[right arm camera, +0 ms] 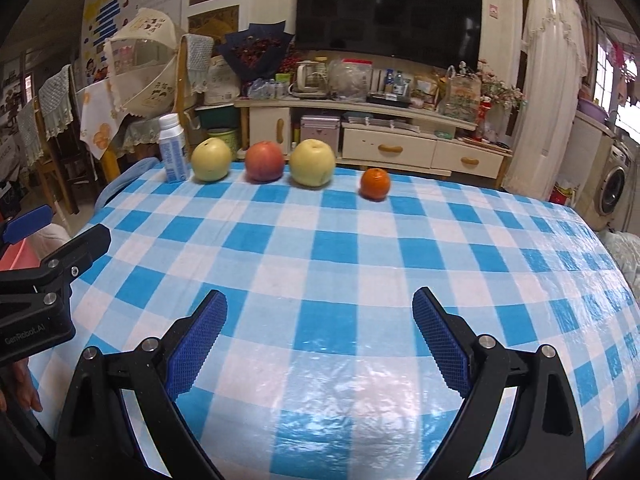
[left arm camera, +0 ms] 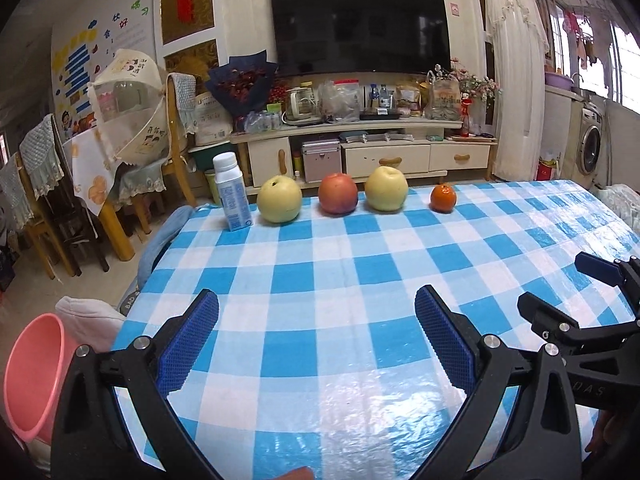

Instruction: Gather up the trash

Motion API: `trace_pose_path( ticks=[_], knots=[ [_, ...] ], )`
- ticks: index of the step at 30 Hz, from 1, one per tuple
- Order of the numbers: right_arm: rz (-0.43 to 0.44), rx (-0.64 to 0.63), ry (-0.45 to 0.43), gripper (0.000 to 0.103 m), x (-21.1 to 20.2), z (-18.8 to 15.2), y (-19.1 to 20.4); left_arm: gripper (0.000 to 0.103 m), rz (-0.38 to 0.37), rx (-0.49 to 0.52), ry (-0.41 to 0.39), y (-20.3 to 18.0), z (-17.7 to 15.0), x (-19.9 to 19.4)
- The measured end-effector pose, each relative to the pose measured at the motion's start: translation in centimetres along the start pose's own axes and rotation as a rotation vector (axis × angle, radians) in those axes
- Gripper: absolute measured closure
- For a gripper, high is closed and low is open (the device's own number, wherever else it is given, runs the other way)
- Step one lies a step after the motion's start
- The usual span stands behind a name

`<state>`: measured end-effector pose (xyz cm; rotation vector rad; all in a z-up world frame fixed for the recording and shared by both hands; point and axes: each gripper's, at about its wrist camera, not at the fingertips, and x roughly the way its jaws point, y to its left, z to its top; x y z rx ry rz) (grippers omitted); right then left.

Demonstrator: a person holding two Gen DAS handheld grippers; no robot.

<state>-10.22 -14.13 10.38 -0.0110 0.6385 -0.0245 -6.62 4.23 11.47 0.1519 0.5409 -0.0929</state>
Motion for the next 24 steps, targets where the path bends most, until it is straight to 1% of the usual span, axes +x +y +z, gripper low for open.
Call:
trace_pose_path(
  ticks=[2, 8, 9, 10, 14, 19, 24],
  knots=[
    [-0.01, 0.011, -0.013, 0.01, -0.5, 0.0, -0.9, 0.004, 0.003, 0.012, -0.007, -1.0, 0.3, -0.2],
    [-0.042, 0.037, -0.048, 0.01, -1.9, 0.1, -3.3, 0.004, -0.037, 0.005, -0.008, -3.7, 1.1, -0.6],
    [-0.049, 0.04, -0.055, 0.01, -2.1, 0.1, -3.7, 0.004, -0.04, 0.003, -0.011, -4.2, 1.3, -0.8],
    [-0.056, 0.044, -0.063, 0.008, -2.4, 0.1, -4.0, 0.004, -0.04, 0.003, -0.014, -4.6, 1.4, -0.9],
    [-0.069, 0.074, -0.092, 0.007, -3.3, 0.2, -5.8, 0.004, -0.044, 0.001, -0.023, -5.9, 2.1, -1.2],
    [-0.076, 0.117, -0.11, 0.007, -4.0, 0.2, -7.7, 0.004, -0.027, 0.009, -0.045, -7.1, 2.8, -1.9],
    [-0.066, 0.135, -0.119, 0.007, -4.5, 0.2, -8.7, 0.004, -0.011, 0.014, -0.066, -7.6, 3.2, -2.4]
  ],
)
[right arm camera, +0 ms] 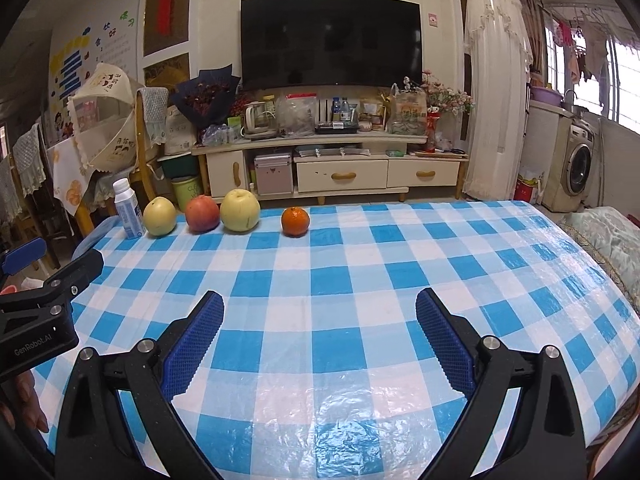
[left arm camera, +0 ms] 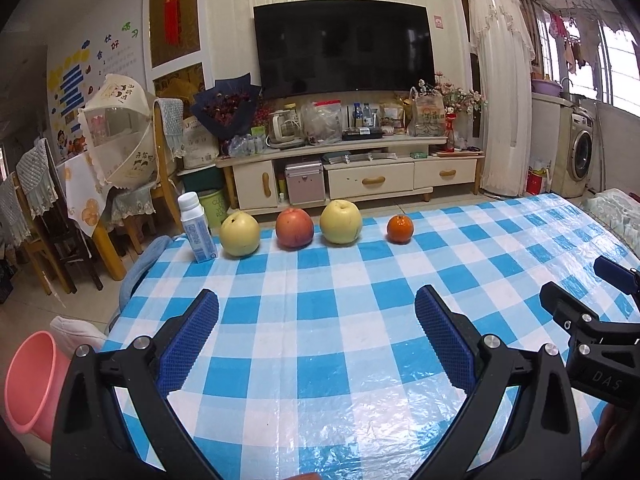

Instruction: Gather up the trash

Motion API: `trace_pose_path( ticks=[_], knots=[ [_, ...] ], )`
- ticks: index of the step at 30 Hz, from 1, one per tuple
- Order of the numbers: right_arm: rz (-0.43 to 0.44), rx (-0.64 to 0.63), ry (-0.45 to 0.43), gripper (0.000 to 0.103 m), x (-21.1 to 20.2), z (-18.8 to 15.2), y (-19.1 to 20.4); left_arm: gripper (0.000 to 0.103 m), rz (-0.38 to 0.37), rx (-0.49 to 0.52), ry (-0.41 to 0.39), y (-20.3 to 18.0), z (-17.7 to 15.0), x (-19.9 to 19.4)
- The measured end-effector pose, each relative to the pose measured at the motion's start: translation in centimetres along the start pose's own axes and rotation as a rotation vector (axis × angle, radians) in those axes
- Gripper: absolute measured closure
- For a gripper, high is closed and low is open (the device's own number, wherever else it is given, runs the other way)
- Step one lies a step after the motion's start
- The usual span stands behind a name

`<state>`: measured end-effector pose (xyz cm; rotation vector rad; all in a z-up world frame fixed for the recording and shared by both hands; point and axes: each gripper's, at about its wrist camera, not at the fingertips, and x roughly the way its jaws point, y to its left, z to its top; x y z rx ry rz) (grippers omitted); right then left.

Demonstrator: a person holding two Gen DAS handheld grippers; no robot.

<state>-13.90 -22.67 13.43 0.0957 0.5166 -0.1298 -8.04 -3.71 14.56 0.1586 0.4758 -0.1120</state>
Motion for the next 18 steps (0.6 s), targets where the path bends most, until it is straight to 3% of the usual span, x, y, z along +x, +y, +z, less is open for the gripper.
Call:
trace_pose_path(
  ticks=[18],
  knots=[
    [0.02, -0.037, -0.034, 0.007, -0.09, 0.23, 0.63, 0.004, 0.002, 0.002, -0.004, -0.33, 0.1, 0.05]
  ],
)
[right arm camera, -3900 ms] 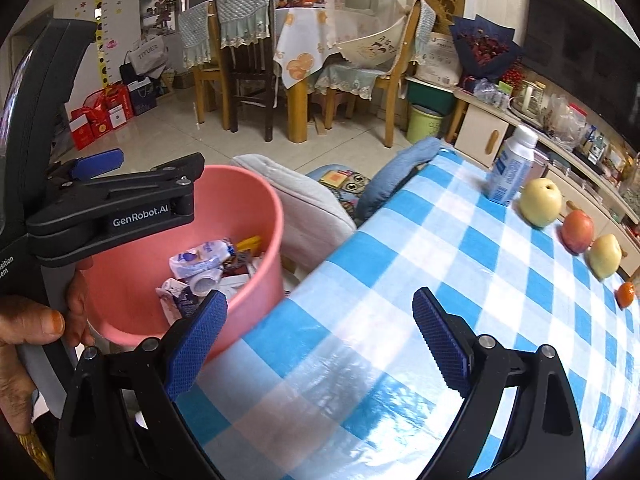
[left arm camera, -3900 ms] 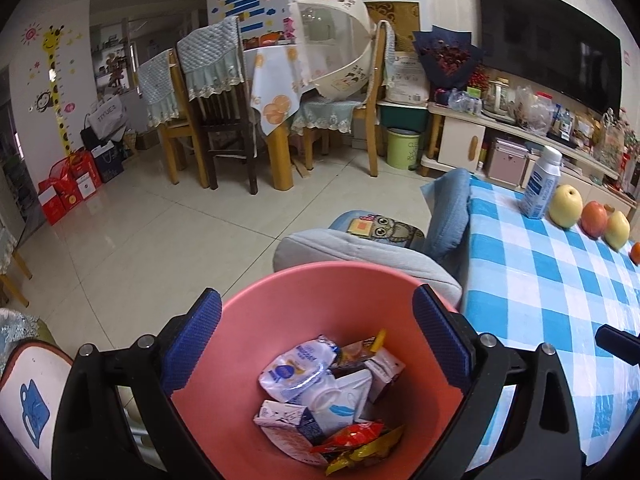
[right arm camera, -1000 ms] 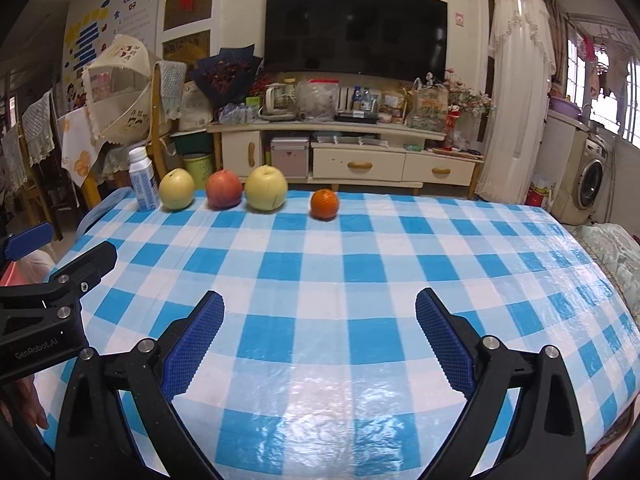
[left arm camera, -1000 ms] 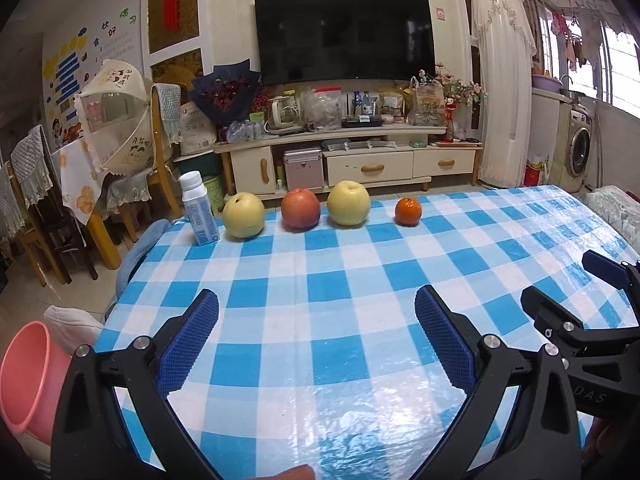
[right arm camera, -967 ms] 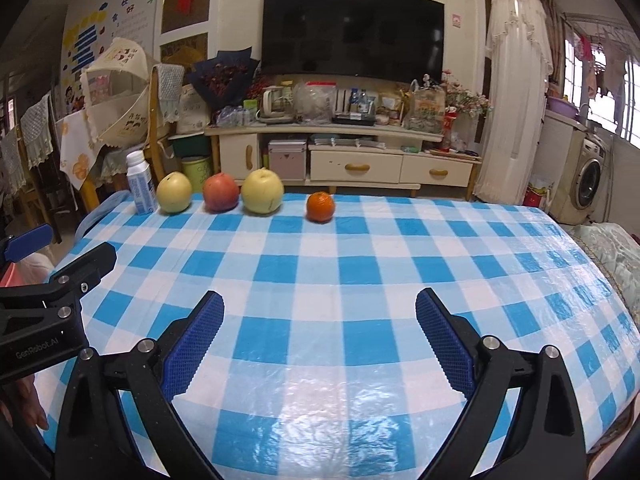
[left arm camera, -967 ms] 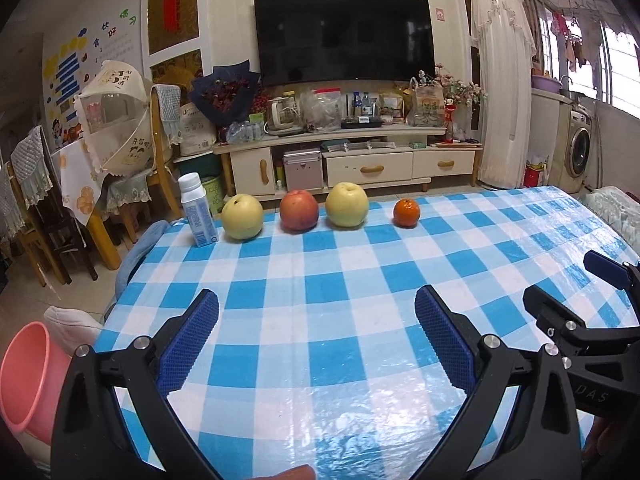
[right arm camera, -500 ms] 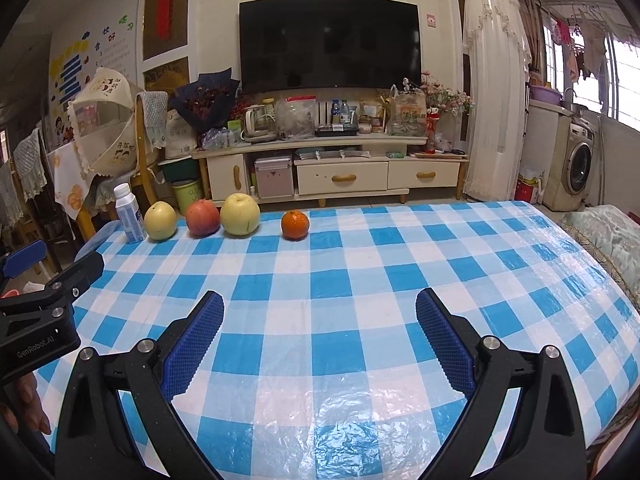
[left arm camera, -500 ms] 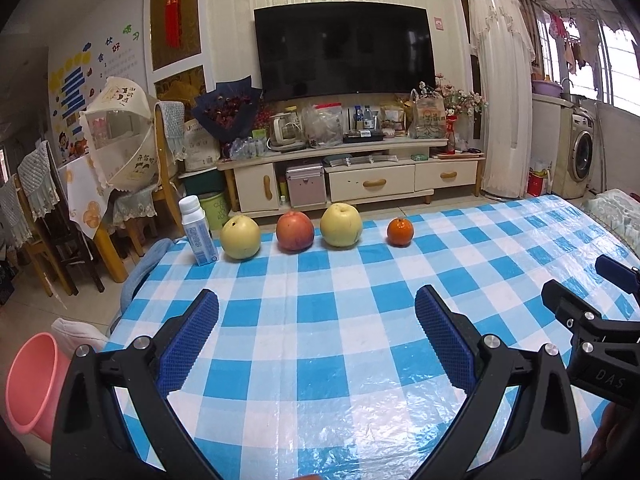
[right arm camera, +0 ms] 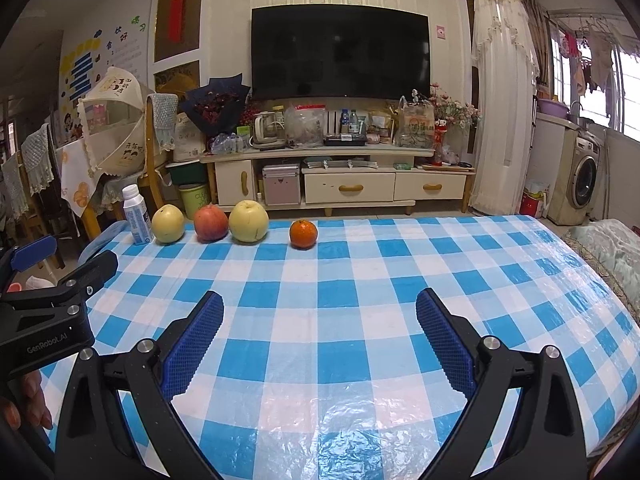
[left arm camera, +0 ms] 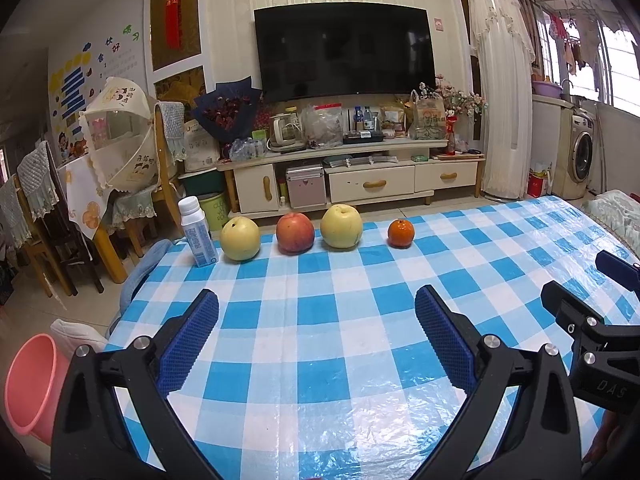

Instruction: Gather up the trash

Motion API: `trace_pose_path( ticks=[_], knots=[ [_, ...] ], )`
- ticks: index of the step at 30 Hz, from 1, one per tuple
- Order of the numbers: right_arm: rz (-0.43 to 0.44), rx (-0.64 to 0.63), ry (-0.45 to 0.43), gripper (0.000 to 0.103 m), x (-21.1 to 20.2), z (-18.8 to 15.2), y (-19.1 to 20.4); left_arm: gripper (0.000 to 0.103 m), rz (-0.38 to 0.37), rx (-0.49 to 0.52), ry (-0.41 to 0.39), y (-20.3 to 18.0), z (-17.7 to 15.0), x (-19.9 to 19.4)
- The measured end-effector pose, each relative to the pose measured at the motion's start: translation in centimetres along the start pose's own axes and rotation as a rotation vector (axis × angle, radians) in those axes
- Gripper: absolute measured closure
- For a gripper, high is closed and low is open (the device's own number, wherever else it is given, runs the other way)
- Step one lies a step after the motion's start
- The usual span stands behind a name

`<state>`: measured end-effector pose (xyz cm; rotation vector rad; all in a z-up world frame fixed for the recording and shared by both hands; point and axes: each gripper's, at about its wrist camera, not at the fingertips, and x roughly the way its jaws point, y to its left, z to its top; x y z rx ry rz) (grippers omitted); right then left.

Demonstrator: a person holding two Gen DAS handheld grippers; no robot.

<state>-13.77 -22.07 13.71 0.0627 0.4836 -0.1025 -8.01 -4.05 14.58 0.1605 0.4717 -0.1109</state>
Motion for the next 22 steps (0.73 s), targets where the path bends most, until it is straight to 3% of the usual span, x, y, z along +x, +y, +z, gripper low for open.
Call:
trace_pose_path(
  ticks=[13, 22],
  knots=[
    [0.011, -0.012, 0.083, 0.007, 2.8, -0.8, 0.9, 0.004, -0.019, -0.026, 0.066, 0.8, -1.8, 3.1],
    [-0.045, -0.005, 0.322, 0.007, 9.4, -4.6, 1.3, 0.004, -0.033, -0.124, 0.335, 1.3, -6.6, 10.5]
  ],
)
